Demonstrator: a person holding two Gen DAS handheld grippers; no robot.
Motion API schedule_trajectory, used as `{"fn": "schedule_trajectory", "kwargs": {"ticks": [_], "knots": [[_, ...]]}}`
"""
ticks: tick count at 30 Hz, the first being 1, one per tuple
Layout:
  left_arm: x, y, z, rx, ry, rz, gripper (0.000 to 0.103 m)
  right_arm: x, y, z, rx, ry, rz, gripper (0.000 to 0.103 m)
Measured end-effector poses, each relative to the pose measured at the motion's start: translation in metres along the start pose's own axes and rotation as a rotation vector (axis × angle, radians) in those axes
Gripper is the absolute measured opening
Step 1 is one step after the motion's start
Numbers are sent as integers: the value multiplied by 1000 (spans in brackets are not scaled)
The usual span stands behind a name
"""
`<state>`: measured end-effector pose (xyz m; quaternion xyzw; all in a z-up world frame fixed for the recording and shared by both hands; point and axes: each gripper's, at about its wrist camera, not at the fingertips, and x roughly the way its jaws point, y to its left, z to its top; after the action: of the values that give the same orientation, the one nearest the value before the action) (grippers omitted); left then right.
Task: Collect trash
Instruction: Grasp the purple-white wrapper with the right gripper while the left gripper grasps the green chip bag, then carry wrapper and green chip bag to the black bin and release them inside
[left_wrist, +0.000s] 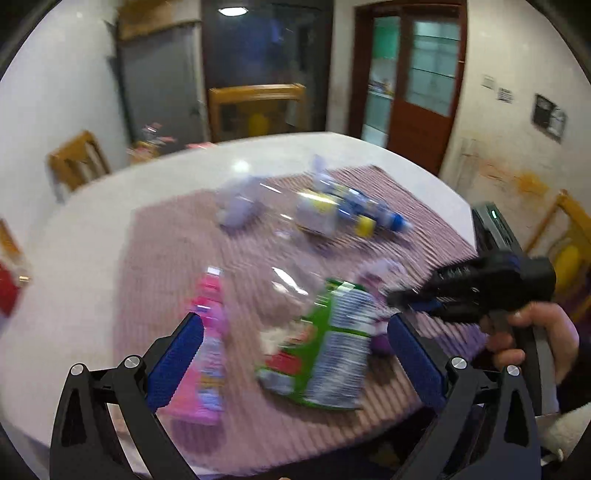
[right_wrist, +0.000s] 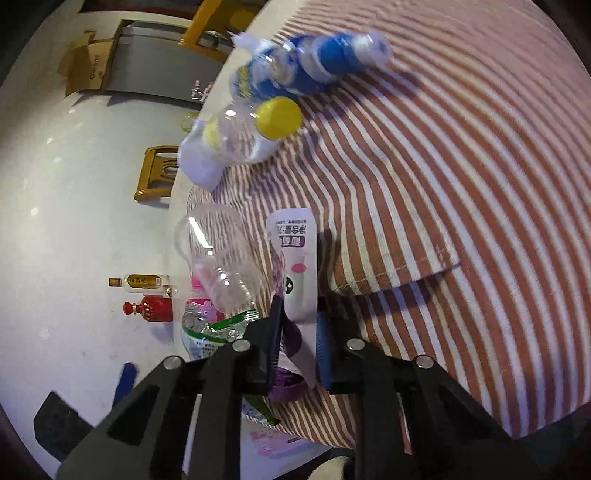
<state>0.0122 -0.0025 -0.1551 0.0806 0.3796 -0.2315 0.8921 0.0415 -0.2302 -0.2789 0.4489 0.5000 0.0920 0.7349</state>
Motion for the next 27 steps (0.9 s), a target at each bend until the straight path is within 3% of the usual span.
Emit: {"fn": "schedule_trajectory", "kwargs": {"ticks": [6,9,10,11,12,13,14,17,22,27], "knots": [[63,-25,-10,102,132,100,97,-22,9,-3,-76,-61,-11,14],[91,-32,-15,135,181,115,97,-25,9,0,-78,-62,-1,13],[99,-33,-16,139,197,116,92,-25,7,1,-71,-61,3,13],[102,-32,-18,134,208,113,73,-26,5,1,-66,-58,7,13],[105,-30,-19,113,224,102,64,-27,3,2,-62,-56,12,13],[103,-25,-19,83,225,91,61,-29,2,3,-60,-58,15,13],[99,-19,-18,40,220,59,52,-31,2,3,-59,-60,18,13],[82,-3,-14,-44,184,23,46,-37,2,7,-51,-69,34,13],[47,18,2,-135,90,0,46,-48,8,15,-60,-86,66,13],[22,14,21,-133,3,0,46,-51,10,19,-63,-84,82,13]]}}
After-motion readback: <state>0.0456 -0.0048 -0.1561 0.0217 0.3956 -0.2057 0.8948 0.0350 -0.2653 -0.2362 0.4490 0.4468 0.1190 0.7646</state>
